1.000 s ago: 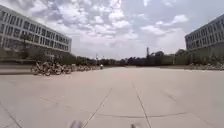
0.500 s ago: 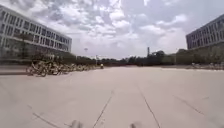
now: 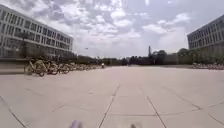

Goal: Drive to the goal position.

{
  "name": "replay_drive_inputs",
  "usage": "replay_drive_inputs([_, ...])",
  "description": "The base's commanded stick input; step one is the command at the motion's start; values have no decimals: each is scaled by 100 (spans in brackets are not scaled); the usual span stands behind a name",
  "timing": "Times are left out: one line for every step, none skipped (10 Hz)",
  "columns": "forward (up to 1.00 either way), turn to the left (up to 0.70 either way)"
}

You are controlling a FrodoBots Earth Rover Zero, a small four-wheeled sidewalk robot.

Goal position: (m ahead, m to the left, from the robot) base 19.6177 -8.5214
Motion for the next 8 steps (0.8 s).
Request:
replay_drive_inputs([8,2])
replay_drive_inputs([8,2])
replay_drive_inputs([7,2])
replay_drive_inputs([7,2])
replay_drive_inputs([7,2])
replay_drive_inputs([7,2])
replay_drive_inputs([8,2])
replay_drive_inputs([7,2])
